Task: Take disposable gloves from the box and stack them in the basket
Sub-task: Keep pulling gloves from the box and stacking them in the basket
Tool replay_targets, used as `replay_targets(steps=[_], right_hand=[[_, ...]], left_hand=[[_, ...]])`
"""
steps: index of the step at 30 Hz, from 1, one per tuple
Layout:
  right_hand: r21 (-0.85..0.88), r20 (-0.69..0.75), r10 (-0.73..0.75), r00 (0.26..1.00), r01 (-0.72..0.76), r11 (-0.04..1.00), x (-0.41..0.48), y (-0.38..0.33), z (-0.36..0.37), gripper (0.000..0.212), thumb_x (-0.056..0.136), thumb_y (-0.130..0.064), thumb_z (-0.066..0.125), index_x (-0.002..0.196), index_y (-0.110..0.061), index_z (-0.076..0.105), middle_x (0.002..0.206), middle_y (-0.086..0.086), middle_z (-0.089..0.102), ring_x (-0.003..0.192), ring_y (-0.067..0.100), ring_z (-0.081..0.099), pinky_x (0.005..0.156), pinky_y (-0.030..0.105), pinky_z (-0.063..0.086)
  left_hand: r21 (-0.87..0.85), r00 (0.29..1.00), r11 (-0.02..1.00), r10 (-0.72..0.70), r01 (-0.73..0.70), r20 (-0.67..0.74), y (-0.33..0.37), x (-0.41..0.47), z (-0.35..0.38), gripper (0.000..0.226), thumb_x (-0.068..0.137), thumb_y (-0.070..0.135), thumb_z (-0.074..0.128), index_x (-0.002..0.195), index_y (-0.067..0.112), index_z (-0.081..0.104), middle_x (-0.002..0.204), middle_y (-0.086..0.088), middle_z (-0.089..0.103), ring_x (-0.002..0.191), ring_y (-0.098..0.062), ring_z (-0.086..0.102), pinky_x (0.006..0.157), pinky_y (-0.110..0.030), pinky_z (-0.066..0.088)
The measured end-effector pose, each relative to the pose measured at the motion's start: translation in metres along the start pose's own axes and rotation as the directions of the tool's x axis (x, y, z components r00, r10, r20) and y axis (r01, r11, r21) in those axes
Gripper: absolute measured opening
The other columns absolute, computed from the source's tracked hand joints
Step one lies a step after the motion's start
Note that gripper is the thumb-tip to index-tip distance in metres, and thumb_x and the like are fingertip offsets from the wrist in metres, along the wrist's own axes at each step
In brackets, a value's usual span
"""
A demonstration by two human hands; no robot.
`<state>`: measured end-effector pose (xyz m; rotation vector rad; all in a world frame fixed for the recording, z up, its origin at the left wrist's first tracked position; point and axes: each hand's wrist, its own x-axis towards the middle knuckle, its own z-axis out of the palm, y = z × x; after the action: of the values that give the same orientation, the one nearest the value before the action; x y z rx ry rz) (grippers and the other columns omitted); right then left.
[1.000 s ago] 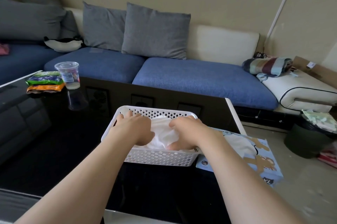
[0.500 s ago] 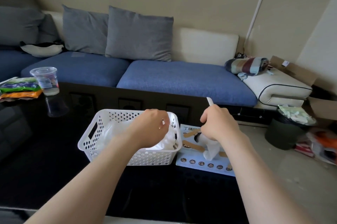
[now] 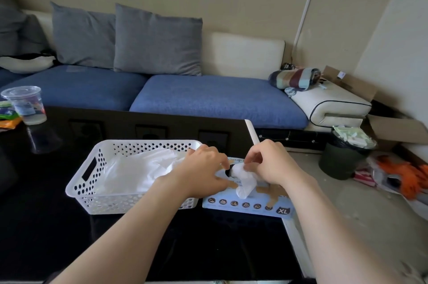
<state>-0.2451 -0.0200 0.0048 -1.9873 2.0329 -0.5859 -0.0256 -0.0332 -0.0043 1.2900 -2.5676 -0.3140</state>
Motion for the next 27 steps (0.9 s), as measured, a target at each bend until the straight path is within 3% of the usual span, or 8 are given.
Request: replay_targets(steps=[6,10,14,16,22,27], right_hand=[[0.008,-0.121,-0.077,0.990,0.079,0.997,0.006,0.014,0.008,0.020,0.100,-0.019,0.070,0.083,-0.028,0.073,0.080,-0.011,0.072,0.078,0.009,0.068,0.076,0.034,0.058],[-0.003,-0.114,-0.039,0.993,0.039,0.999,0.010,0.019,0.016,0.020,0.108,-0.018,0.053,0.090,-0.023,0.060,0.087,0.000,0.067,0.075,0.017,0.062,0.062,0.027,0.044],[0.035,-0.085,-0.059,0.995,0.062,0.997,0.012,0.013,0.018,0.022,0.113,-0.025,0.048,0.100,-0.017,0.063,0.093,-0.004,0.065,0.081,0.016,0.062,0.067,0.027,0.044],[0.054,-0.083,-0.065,0.994,0.070,0.996,0.014,0.007,0.019,0.024,0.114,-0.025,0.047,0.101,-0.015,0.065,0.089,-0.009,0.061,0.081,0.012,0.060,0.065,0.020,0.039],[0.183,-0.127,-0.012,0.992,0.036,0.983,0.016,-0.002,0.022,0.030,0.115,-0.034,0.040,0.106,-0.017,0.063,0.090,-0.005,0.062,0.081,0.007,0.058,0.064,0.021,0.038],[0.407,-0.165,0.059,0.984,0.013,0.913,0.011,-0.016,0.009,0.044,0.115,-0.036,0.035,0.080,-0.014,0.046,0.073,0.002,0.045,0.064,0.015,0.042,0.063,0.033,0.035]], left_hand=[[0.105,0.995,0.994,-0.034,0.024,0.094,0.003,0.006,0.009,0.046,0.084,0.053,0.068,0.127,0.036,0.063,0.136,0.007,0.055,0.139,-0.019,0.036,0.116,-0.052,0.025],[0.119,0.987,0.992,-0.060,0.042,0.149,0.002,0.010,0.010,0.046,0.086,0.051,0.070,0.129,0.037,0.062,0.137,0.006,0.056,0.140,-0.020,0.037,0.121,-0.063,0.019],[0.115,0.987,0.992,-0.067,0.050,0.149,0.004,0.012,0.007,0.041,0.087,0.043,0.075,0.126,0.036,0.064,0.132,0.009,0.059,0.135,-0.018,0.043,0.122,-0.060,0.017],[0.105,0.988,0.993,-0.067,0.053,0.136,0.004,0.012,0.006,0.038,0.087,0.041,0.077,0.123,0.037,0.066,0.123,0.012,0.059,0.129,-0.017,0.046,0.120,-0.057,0.018],[0.130,0.989,0.990,-0.066,0.049,0.133,0.004,0.011,0.003,0.037,0.086,0.050,0.079,0.121,0.039,0.072,0.117,0.013,0.061,0.123,-0.015,0.047,0.118,-0.055,0.018],[0.136,0.990,0.990,-0.056,0.038,0.128,0.003,0.007,0.002,0.042,0.087,0.054,0.076,0.126,0.039,0.073,0.118,0.015,0.063,0.126,-0.015,0.046,0.120,-0.057,0.017]])
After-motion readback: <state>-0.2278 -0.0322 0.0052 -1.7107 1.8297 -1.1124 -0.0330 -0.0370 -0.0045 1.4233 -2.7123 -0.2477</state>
